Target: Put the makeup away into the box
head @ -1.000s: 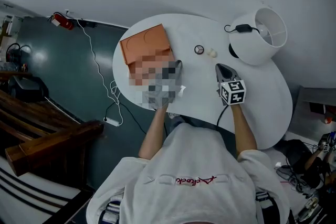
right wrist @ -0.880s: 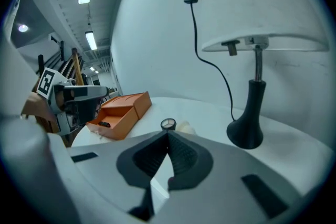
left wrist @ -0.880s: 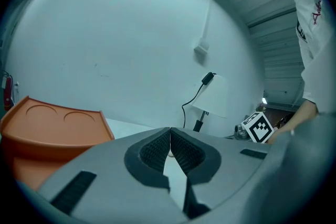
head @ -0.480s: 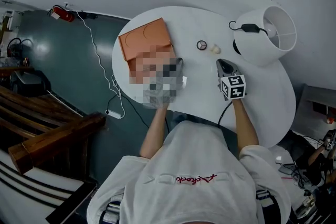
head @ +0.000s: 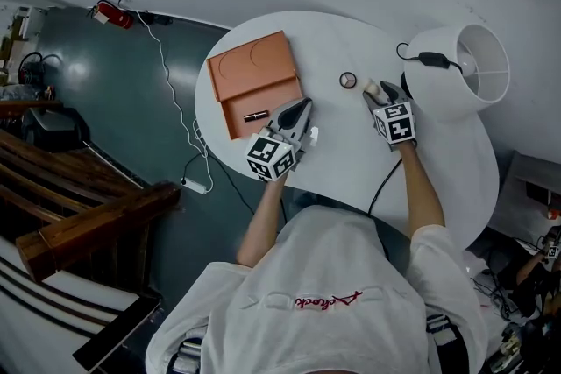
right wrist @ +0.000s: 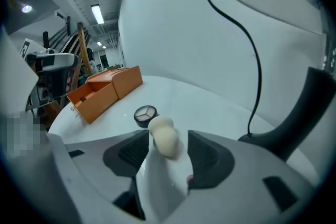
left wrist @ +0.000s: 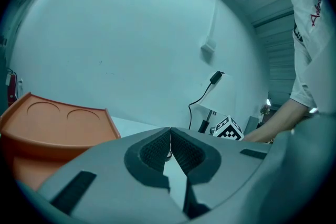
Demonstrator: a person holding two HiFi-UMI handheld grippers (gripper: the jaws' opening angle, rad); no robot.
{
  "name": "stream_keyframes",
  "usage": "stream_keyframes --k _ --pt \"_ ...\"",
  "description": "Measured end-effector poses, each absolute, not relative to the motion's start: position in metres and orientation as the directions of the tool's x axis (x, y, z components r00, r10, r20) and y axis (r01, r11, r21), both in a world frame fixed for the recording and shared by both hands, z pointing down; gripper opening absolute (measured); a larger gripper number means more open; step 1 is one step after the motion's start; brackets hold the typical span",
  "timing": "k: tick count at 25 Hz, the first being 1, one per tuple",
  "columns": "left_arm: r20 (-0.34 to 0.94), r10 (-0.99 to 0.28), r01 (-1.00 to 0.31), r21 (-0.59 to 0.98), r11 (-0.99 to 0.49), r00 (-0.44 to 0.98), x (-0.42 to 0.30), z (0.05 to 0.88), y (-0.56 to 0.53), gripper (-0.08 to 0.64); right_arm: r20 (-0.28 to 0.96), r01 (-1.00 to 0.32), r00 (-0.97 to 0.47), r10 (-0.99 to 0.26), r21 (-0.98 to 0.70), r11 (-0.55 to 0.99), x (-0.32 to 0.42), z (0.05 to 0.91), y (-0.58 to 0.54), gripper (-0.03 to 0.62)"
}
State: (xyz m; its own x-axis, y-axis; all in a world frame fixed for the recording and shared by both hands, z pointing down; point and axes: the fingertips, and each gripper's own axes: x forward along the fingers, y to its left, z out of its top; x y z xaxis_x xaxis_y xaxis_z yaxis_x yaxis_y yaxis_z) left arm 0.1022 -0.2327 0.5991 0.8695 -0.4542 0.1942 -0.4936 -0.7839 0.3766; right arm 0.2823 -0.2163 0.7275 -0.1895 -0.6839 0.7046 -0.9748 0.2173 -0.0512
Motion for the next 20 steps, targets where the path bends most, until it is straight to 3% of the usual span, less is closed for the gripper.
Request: stream_keyframes --k 5,8,11,20 --pt "0.197 -0.461 -0.501 0.377 -0.779 0.865 0.098 0.599 -0.234 0.009 0.733 -0.964 -0.209 -0.647 -0.045 0.26 0.277 0.736 -0.221 0.233" --pt "0.197 -0.464 -0.504 0.376 -0.778 0.863 0.097 0.599 -0.235 0.011 0.742 -0.953 -0.219 -0.633 -0.024 0.302 0.269 0.738 -0.222 0.165" --pt "0.196 -0.468 -0.507 0.371 -0.778 0.862 0.097 0.598 -0.234 0.011 0.739 -0.951 -0.228 -0.633 -0.031 0.306 0.267 0.738 -0.221 0.147" --pt "0.171 -0.474 -0.503 0.352 -0.789 0.864 0.094 0.582 -0.228 0.011 0.585 -0.979 -0.197 -0.787 -0.081 0.184 0.265 0.678 -0.199 0.141"
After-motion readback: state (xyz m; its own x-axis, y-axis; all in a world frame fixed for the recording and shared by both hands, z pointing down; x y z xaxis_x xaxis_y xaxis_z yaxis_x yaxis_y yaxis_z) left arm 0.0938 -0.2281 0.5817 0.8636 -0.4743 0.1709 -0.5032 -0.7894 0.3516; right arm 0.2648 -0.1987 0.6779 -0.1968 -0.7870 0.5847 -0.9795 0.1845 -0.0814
